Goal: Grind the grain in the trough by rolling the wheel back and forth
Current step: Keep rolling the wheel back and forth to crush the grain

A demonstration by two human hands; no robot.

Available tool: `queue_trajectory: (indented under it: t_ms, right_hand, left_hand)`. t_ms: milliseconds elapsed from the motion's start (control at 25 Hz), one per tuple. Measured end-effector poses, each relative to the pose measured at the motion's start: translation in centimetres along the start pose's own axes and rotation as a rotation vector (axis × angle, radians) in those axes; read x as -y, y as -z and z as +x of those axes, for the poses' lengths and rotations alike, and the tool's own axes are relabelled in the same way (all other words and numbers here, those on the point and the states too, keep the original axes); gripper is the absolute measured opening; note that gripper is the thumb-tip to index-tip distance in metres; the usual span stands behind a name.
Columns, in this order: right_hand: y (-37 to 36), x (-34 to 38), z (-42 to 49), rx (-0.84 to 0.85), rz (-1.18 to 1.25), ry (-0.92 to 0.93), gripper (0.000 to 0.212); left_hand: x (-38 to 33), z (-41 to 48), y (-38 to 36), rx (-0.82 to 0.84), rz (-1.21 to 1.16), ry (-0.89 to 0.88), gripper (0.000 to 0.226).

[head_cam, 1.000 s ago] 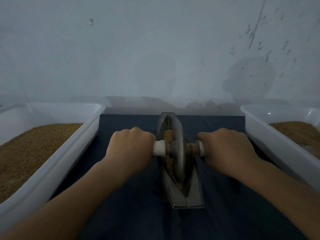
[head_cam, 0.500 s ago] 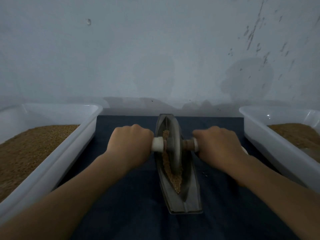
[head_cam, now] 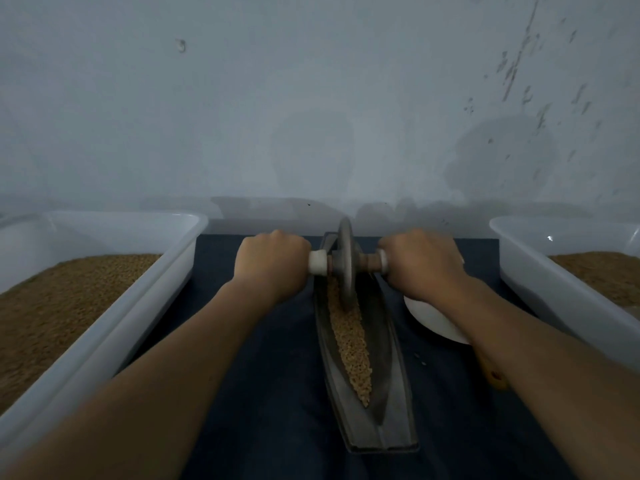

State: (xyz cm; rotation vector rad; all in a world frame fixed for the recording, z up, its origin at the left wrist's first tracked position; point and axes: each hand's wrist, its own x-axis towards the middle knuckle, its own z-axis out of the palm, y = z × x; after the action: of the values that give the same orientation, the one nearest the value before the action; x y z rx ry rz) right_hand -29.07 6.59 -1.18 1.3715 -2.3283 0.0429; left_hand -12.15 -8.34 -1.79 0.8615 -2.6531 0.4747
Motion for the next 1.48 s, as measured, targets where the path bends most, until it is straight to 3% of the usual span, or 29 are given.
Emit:
queue_trajectory:
  t_ms: [360, 520, 640, 840, 1040, 1240, 1360, 1480]
  right_hand:
    - [1.7, -0.7, -9.3, -0.042, -0.088, 0.092, 0.049]
    - [-0.1, 0.0, -4.6, -0.051, 0.006, 0.000, 0.031]
    - [-0.9, 0.3, -0.3, -0.008, 0.033, -0.052, 0.020]
    - [0.2, 0.1, -3.6, -0.006, 0.013, 0.033, 0.032]
    - [2.0, -0.3, -9.3, -0.060, -0.069, 0.123, 0.052]
    - [0.1, 0.2, -4.4, -0.021, 0.026, 0.002, 0.028]
    - [-0.8, 0.4, -0.4, 0.001, 0.048, -0.032, 0.023]
    - [-0.4, 0.3, -1.2, 0.005, 0.052, -0.024, 0.031]
  left_hand:
    - [-0.6, -7.6, 2.3, -0.045, 0.074, -0.143, 0.030]
    - [-0.9, -3.1, 1.3, -0.030, 0.075, -0.080, 0.007]
    - [-0.8, 0.7, 0.8, 0.014, 0.072, -0.029, 0.010]
    - [-0.8, -2.9, 1.3, 0.030, 0.025, -0.069, 0.009]
    - [-1.0, -7.7, 2.5, -0.028, 0.044, -0.116, 0.031]
    - [-1.2, -2.7, 0.7, -0.045, 0.052, -0.082, 0.005]
    - [-0.9, 0.7, 0.2, -0.037, 0.068, -0.046, 0.010]
    - [-1.0, 0.1, 0.8, -0.011, 0.063, -0.071, 0.010]
